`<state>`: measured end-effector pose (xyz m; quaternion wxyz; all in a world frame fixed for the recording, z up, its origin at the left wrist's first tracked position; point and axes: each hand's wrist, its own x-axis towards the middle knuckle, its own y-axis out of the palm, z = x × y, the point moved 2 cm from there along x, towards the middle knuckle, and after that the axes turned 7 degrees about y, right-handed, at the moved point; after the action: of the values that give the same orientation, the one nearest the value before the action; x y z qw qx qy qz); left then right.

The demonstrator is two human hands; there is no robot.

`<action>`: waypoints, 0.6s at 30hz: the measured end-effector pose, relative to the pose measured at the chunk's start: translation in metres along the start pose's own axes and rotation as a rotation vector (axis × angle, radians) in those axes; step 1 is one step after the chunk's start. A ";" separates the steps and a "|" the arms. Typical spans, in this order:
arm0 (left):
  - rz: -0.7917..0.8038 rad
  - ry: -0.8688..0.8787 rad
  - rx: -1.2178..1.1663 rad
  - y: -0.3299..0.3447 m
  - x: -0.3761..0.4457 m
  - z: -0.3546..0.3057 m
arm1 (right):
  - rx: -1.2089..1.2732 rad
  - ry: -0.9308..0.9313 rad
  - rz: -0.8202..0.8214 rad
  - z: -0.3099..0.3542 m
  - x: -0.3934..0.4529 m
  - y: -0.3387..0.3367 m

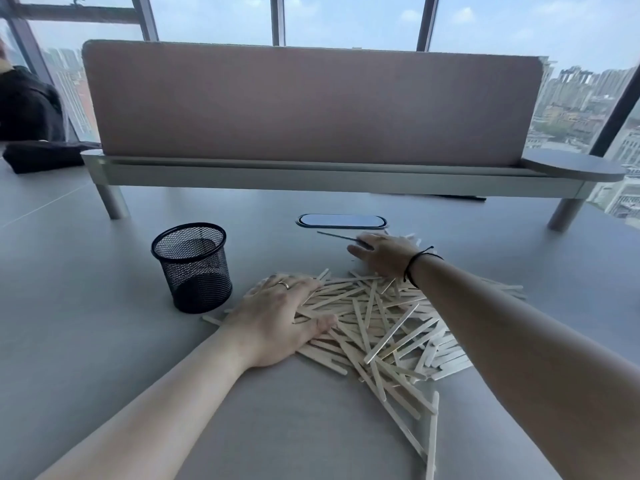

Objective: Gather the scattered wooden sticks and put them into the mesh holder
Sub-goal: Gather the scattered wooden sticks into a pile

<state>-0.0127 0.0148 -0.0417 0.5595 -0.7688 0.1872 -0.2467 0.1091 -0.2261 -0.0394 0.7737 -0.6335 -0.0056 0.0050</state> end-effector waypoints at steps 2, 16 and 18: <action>-0.020 -0.005 -0.012 0.002 0.000 0.001 | 0.025 -0.052 0.003 -0.001 -0.014 -0.002; 0.006 -0.026 -0.058 -0.002 -0.017 -0.019 | 0.312 -0.105 -0.116 0.012 -0.146 -0.010; 0.011 -0.001 -0.042 -0.001 -0.027 -0.026 | 0.389 -0.079 -0.208 0.001 -0.160 -0.028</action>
<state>-0.0496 0.0101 -0.0387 0.5449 -0.7794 0.1962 -0.2390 -0.0509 -0.2332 -0.0123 0.8769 -0.4676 -0.1002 -0.0491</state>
